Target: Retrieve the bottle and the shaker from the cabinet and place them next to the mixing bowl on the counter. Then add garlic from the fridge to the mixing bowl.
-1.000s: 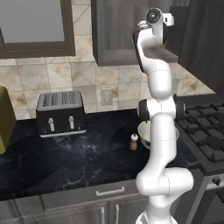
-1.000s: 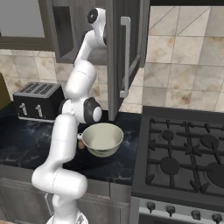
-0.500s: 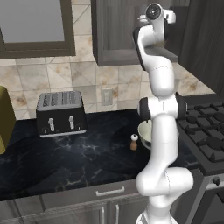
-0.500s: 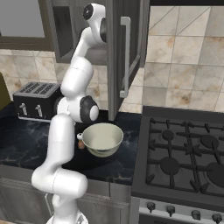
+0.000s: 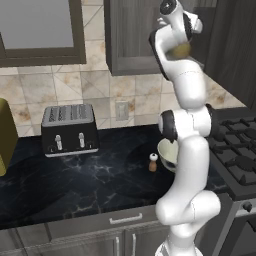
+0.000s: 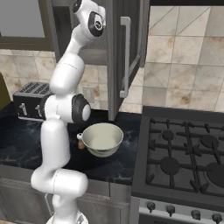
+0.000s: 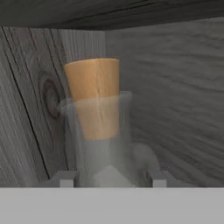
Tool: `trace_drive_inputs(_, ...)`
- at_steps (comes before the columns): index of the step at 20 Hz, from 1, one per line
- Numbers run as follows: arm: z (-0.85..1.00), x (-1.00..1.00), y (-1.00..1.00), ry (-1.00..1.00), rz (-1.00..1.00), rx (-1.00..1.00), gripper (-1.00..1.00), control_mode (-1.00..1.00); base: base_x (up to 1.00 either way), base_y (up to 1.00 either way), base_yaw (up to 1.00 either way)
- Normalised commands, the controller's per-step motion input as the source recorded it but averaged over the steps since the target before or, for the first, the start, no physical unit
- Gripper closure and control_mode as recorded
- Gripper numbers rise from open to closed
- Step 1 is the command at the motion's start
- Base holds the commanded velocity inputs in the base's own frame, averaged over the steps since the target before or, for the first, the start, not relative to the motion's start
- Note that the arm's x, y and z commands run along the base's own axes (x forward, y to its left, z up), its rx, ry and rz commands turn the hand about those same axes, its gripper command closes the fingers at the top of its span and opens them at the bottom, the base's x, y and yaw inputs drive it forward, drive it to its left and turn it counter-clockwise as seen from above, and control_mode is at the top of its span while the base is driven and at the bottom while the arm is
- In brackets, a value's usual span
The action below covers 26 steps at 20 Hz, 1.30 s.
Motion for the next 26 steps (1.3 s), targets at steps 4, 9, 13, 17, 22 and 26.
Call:
trace_drive_inputs(4,-0.31,-0.05,0.32,-0.19,-0.13,0.08,1.0,-1.0,0.0,0.0,0.0)
trace_drive_inputs(9,-0.19,-0.41,0.2,-0.19,-0.02,0.0,1.0,-1.0,0.0,0.0,0.0)
trace_drive_inputs(13,0.13,-0.87,0.04,-0.11,0.0,-0.06,1.0,-1.0,0.0,0.0,0.0)
trace_drive_inputs(17,0.06,-0.77,0.16,0.0,0.0,-0.05,1.0,-1.0,0.0,0.0,0.0)
trace_drive_inputs(22,0.01,-0.91,0.46,0.0,-0.03,-0.04,1.0,-1.0,0.0,0.0,0.0)
trace_drive_inputs(26,0.12,-1.0,0.57,0.0,-0.07,-0.01,1.0,-1.0,0.0,0.0,0.0)
